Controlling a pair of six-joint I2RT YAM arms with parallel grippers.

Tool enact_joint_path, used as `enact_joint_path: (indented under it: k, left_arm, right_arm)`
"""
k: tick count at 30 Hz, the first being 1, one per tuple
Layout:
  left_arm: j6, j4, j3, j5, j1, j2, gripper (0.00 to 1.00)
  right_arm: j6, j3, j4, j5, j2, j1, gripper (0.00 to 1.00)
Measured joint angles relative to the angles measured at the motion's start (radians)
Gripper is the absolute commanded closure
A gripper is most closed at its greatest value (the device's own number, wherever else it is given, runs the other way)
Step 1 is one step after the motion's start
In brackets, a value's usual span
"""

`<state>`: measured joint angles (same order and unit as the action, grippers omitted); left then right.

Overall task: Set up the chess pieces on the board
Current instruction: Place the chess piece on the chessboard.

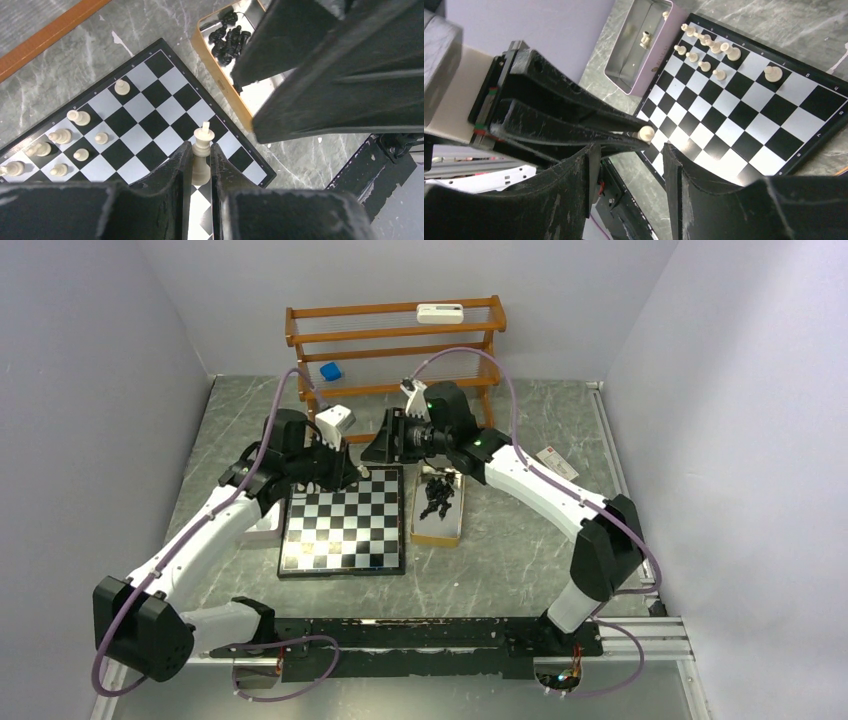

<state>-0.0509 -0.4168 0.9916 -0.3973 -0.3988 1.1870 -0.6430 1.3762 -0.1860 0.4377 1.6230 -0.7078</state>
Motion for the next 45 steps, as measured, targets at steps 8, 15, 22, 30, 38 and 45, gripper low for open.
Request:
enact_joint_path:
  k: [8,15,22,30,38,45]
  left_arm:
    - [0.015,0.011,-0.013,-0.002,-0.029,-0.012,0.88]
    - [0.053,0.025,-0.025,0.000,-0.039,-0.017,0.88]
    - [0.080,0.031,-0.037,0.000,-0.051,-0.016,0.89]
    - [0.100,0.035,-0.052,0.001,-0.058,-0.016,0.89]
    - [0.111,0.029,-0.056,0.010,-0.059,-0.016,0.83]
    - [0.108,0.026,-0.056,0.021,-0.061,-0.004,0.75]
  right_arm:
    - [-0.005,0.035,-0.037,0.032,0.063,0.000,0.52]
    - [-0.005,0.038,-0.045,0.079,0.106,0.000,0.51]
    - [-0.004,0.035,-0.042,0.121,0.125,0.005,0.63]
    - [-0.006,0.008,-0.012,0.158,0.126,0.006,0.84]
    - [-0.008,-0.014,0.021,0.165,0.126,0.009,0.97]
    - [-0.016,-0.036,0.053,0.159,0.126,0.009,1.00]
